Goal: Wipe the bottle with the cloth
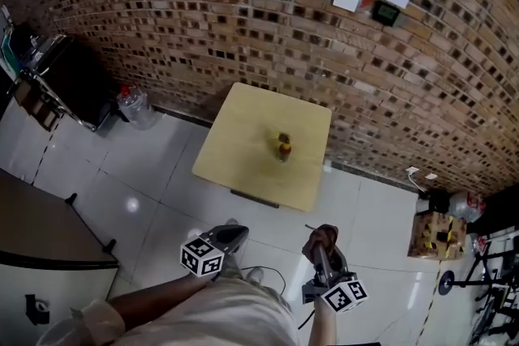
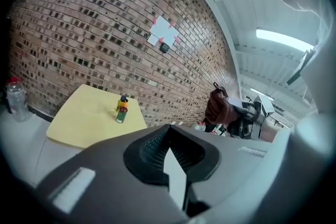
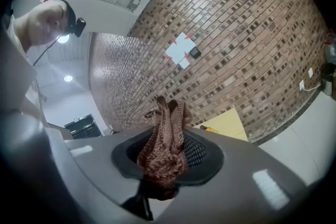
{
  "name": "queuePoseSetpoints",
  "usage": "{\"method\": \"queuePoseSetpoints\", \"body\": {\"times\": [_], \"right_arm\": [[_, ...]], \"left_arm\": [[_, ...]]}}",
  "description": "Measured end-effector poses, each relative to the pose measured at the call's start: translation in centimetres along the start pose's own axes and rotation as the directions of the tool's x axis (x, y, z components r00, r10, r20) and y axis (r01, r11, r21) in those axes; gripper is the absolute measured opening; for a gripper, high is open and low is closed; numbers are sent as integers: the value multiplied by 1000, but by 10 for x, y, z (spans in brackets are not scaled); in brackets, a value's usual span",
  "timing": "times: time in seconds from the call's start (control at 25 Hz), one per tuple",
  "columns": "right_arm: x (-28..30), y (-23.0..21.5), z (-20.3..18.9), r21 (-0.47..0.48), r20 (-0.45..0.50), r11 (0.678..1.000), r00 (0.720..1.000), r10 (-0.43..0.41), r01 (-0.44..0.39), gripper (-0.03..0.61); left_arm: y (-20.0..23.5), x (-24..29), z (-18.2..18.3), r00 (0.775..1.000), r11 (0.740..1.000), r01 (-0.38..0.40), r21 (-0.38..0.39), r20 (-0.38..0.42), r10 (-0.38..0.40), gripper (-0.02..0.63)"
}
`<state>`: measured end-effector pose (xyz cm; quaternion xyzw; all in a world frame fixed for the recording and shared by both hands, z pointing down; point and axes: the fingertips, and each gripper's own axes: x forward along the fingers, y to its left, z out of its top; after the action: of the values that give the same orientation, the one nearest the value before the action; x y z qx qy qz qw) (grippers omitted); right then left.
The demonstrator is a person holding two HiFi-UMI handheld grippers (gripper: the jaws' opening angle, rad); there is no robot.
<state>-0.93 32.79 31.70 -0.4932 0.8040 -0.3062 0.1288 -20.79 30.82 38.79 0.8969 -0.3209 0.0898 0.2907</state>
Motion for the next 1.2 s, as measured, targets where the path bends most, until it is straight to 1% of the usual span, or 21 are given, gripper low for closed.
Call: {"method": "queuePoseSetpoints", "body": {"times": [0.32,0.56,0.92,1.08,1.2], "right_arm": [[68,-4,21,-1,29,999,998,-51,51,91],[124,-6,35,-7,49,996,995,-85,85,91],[195,-6,31,-13,52,989,988,-145,146,91],[213,-9,25,-3,71,986,984,-163,164,91],[214,-10,23,3,75,985,982,-175,175,91]], "left_arm": [[55,27,56,998,998,59,24,-8,-59,12],[98,43,90,994,994,105,29,-12,-105,12],[162,48,120,983,982,181,56,-40,-179,2],[179,62,132,975,966,222,129,-52,-217,3],[177,70,140,967,957,257,138,-46,-253,9]]}}
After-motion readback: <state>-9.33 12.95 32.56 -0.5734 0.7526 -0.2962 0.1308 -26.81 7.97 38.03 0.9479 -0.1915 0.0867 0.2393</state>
